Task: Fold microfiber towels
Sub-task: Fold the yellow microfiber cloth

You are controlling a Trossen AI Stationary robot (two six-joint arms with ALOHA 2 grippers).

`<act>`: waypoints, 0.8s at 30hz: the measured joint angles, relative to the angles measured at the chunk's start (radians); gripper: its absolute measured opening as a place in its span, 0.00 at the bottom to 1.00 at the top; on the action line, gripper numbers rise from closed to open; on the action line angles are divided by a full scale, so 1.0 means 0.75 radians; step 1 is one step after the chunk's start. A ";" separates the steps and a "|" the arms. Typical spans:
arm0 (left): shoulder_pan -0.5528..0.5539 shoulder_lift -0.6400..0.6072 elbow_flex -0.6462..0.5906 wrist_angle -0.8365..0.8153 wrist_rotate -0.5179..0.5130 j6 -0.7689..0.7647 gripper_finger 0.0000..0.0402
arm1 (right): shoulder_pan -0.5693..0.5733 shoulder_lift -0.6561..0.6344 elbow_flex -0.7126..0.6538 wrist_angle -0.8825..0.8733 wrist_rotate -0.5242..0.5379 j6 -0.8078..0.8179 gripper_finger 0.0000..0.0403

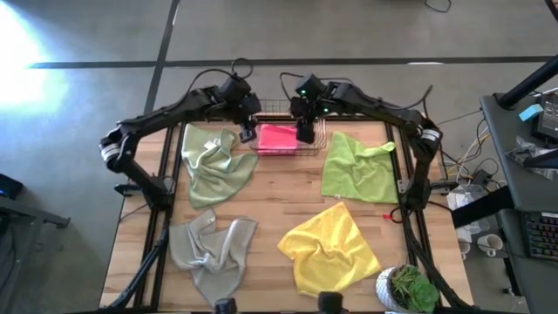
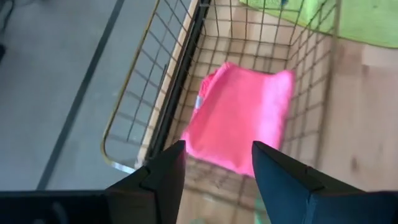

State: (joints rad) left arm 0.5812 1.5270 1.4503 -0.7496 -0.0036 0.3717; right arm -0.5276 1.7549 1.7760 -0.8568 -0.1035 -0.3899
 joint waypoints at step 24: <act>-0.206 -0.313 -0.511 -0.052 0.006 -0.266 0.42 | 0.365 -0.377 -0.308 -0.392 -0.001 0.581 0.39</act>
State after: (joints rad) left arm 0.4264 1.2922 1.0669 -0.7882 0.0011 0.1719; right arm -0.2540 1.4724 1.5449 -1.1505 -0.1044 0.0455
